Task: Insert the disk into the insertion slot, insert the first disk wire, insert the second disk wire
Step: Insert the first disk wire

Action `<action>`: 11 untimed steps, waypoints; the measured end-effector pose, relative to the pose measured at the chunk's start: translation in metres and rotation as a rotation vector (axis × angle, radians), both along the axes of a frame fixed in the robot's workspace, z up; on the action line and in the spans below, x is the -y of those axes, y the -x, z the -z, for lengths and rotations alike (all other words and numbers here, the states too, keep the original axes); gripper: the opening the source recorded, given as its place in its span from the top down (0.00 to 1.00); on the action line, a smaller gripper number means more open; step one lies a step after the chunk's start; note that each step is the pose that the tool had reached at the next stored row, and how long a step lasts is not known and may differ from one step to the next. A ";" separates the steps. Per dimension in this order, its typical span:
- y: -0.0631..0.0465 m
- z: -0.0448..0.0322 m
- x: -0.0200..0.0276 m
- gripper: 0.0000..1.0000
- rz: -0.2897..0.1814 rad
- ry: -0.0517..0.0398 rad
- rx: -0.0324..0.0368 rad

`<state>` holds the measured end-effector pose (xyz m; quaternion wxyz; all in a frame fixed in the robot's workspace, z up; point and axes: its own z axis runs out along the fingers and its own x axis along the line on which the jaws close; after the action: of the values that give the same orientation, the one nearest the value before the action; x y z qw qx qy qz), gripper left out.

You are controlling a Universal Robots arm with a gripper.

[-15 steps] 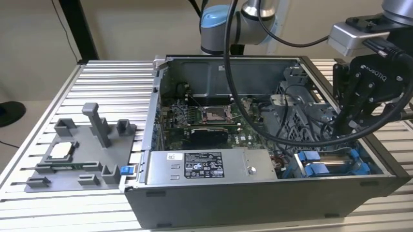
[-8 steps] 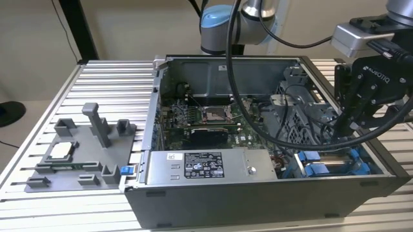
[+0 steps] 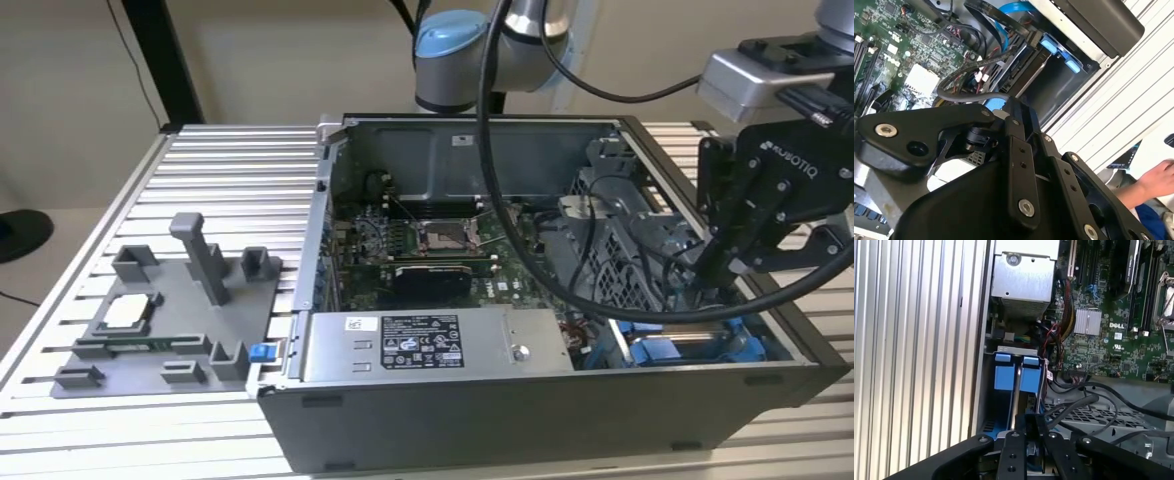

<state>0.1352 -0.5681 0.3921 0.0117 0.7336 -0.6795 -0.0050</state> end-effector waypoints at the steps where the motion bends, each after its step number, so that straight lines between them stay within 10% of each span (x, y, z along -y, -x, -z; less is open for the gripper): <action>1: 0.000 0.0000 0.0007 1.00 0.000 -0.0010 -0.0021; 11: -0.005 0.0000 0.0074 1.00 0.001 -0.0122 -0.0233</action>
<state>0.1407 -0.5755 0.3922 0.0152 0.7332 -0.6796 -0.0177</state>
